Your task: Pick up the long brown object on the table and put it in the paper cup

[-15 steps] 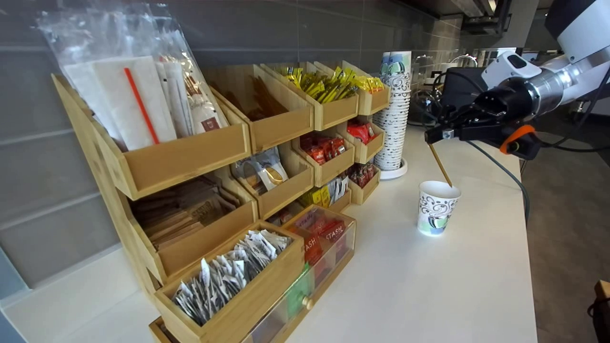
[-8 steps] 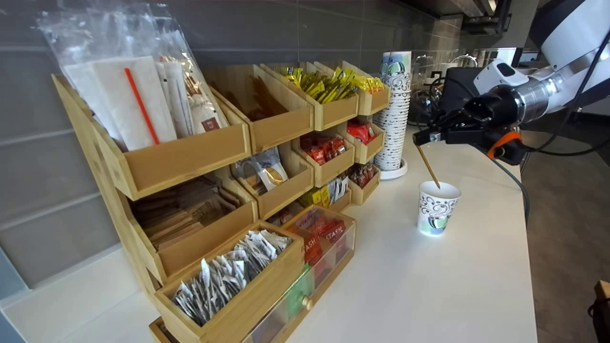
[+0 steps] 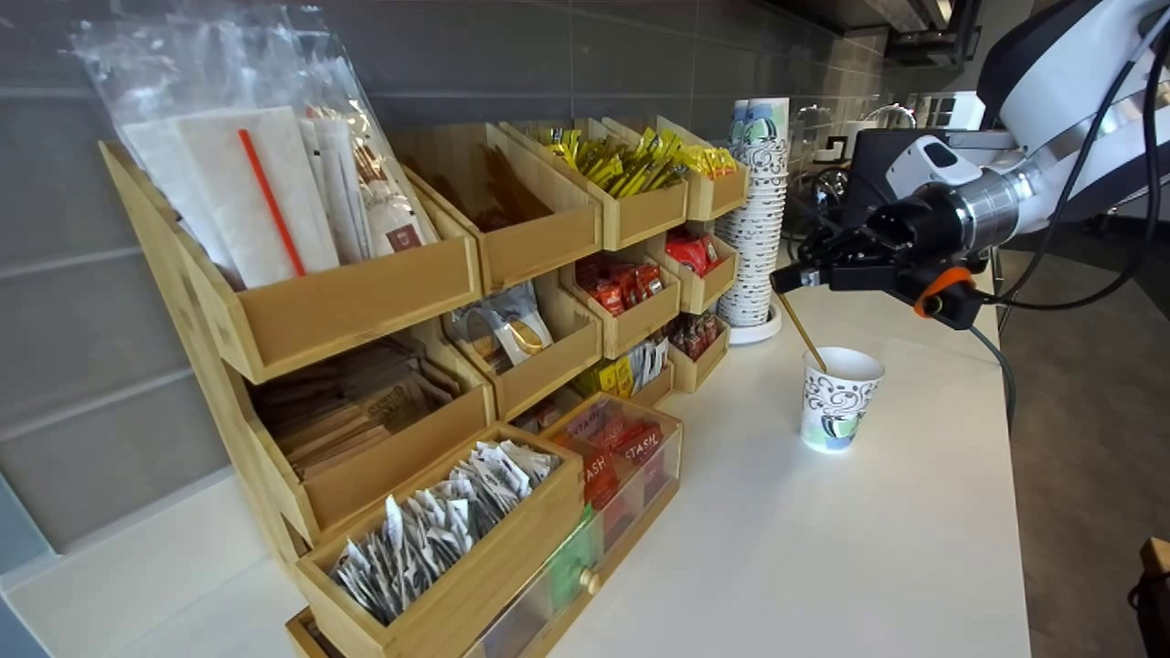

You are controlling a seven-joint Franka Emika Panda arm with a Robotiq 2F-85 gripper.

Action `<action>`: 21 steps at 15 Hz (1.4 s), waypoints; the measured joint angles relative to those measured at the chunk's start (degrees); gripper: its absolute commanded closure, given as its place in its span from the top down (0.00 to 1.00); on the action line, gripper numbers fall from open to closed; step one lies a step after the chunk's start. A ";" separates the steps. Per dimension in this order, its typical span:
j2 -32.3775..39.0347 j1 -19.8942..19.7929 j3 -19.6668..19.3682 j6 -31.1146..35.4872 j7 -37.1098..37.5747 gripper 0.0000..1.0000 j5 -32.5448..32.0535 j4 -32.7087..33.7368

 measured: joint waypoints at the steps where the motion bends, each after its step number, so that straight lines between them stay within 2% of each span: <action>1: 0.43 -0.37 0.00 0.02 0.00 0.01 0.35 0.20; 5: 1.65 -1.46 0.00 0.02 0.00 0.01 0.88 0.51; 6: 1.90 -1.57 0.00 0.02 0.00 0.27 0.89 0.54; 7: 2.11 -1.65 0.00 0.01 0.00 0.28 0.89 0.56; 8: 2.28 -1.73 0.00 0.01 0.00 0.33 0.89 0.59; 16: 2.72 -2.19 -0.07 -0.57 0.03 0.90 0.89 1.32; 18: 2.72 -2.47 -0.07 -0.83 0.04 1.00 0.89 1.68; 21: 2.68 -2.73 -0.03 -0.63 0.42 1.00 0.33 1.99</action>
